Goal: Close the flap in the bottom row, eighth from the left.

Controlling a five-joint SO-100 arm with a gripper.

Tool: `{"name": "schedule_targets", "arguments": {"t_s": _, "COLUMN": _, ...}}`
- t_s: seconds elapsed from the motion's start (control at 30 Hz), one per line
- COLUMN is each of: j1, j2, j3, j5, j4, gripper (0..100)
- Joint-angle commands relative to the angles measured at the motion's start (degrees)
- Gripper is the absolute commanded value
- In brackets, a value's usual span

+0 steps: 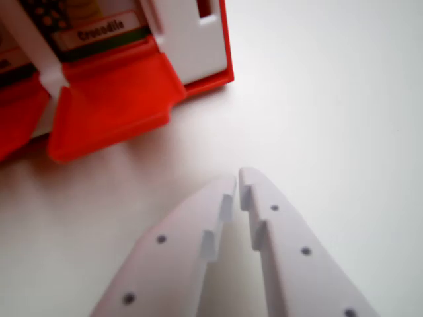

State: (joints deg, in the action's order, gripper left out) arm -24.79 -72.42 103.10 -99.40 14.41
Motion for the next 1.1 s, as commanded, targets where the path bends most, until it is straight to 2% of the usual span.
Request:
{"name": "schedule_targets", "arguments": {"t_s": 0.0, "j1": 0.4, "j2": -0.4, "j3": -6.3, "j5": -0.09, "j4": -1.6, "gripper": 0}}
{"name": "schedule_targets", "arguments": {"t_s": 0.57, "j1": 4.6, "j2": 6.1, "j3": -15.9, "j5": -0.09, "j4": -0.6, "gripper": 0}}
{"name": "schedule_targets", "arguments": {"t_s": 0.83, "j1": 4.3, "j2": 5.8, "j3": -17.7, "j5": -0.97, "j4": 0.1, "gripper": 0}}
{"name": "schedule_targets", "arguments": {"t_s": 1.07, "j1": 4.3, "j2": 5.7, "j3": -19.2, "j5": -1.05, "j4": 1.1, "gripper": 0}}
